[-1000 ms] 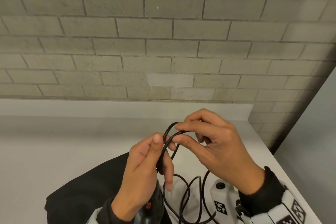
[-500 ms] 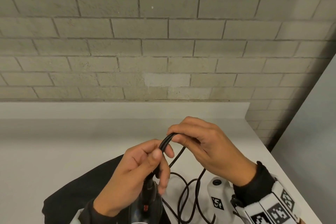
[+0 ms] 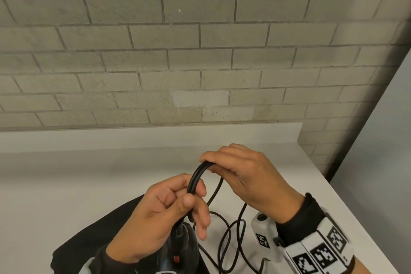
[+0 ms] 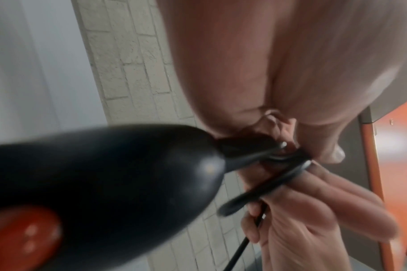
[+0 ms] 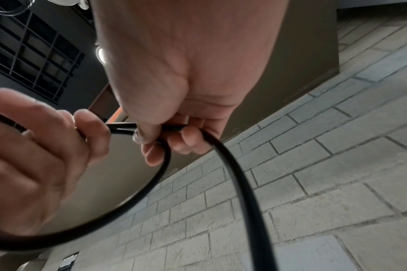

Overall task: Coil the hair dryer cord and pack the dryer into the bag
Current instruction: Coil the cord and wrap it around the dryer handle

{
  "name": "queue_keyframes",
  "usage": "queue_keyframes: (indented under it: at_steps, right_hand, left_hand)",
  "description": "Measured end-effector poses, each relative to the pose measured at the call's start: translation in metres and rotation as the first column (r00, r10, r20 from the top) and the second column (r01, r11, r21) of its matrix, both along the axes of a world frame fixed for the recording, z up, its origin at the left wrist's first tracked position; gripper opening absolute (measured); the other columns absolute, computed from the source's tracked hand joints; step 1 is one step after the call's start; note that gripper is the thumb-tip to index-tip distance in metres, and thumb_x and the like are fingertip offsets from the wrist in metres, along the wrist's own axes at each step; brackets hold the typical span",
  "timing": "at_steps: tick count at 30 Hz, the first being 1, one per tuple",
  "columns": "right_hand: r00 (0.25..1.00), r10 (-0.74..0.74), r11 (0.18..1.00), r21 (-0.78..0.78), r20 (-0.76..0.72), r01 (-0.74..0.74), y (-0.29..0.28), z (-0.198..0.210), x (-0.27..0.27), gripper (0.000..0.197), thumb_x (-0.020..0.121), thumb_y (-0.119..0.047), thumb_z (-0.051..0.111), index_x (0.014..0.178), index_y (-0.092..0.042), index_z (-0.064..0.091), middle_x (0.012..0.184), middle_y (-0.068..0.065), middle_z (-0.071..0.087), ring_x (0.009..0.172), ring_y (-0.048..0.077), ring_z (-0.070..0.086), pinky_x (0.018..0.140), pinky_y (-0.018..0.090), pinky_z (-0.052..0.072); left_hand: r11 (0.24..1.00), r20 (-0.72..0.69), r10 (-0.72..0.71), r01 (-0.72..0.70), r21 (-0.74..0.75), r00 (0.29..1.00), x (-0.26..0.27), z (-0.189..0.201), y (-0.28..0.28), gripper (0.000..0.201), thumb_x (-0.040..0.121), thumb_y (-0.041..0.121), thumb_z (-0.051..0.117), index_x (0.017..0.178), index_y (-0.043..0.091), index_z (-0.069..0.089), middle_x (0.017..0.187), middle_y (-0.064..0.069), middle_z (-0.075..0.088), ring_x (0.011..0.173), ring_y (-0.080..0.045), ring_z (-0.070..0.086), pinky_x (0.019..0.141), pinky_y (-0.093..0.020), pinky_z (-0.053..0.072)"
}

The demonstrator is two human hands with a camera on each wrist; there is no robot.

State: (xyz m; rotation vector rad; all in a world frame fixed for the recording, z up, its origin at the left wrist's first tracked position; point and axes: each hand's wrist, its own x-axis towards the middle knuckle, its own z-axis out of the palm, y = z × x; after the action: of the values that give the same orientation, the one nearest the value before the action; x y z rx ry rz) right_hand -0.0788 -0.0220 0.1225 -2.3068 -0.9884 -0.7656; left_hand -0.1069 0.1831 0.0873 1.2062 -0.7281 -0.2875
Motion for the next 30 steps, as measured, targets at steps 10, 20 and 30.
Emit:
queue_keyframes:
  at_steps: [10,20,30]
  right_hand:
    - [0.681,0.24,0.878,0.453,-0.692,0.151,-0.001,-0.035,-0.005,0.036,0.088,-0.032,0.067,0.122,-0.031,0.054,0.081,0.002,0.069,0.063,0.013,0.062,0.062,0.032,0.058]
    - [0.354,0.1,0.985,0.142,-0.93,0.094,-0.004,-0.112,-0.062,0.02,0.089,-0.04,0.055,0.108,-0.039,0.059,0.084,-0.01,0.063,0.081,0.0,0.062,0.086,0.014,0.045]
    - [0.875,-0.37,0.929,-0.133,-0.312,0.346,-0.034,-0.062,-0.097,0.027,0.089,-0.07,0.028,0.1,-0.061,0.051,0.07,-0.038,0.059,0.061,-0.009,0.06,0.064,0.008,0.047]
  left_hand:
    - [0.968,-0.136,0.149,-0.172,-0.182,0.98,-0.002,-0.005,0.005,0.027,0.085,0.037,0.075,0.093,0.014,0.063,0.062,-0.005,0.059,0.047,-0.017,0.057,0.057,-0.031,0.051]
    - [0.866,-0.227,0.37,-0.423,-0.267,0.901,-0.001,-0.011,0.012,0.044,0.065,0.047,0.088,0.09,0.018,0.066,0.064,-0.002,0.055,0.047,-0.017,0.052,0.06,-0.032,0.056]
    - [0.855,-0.199,0.442,-0.478,-0.203,0.875,-0.002,-0.008,0.013,0.018,0.086,0.035,0.071,0.091,0.018,0.066,0.066,-0.006,0.057,0.064,-0.026,0.063,0.073,-0.031,0.058]
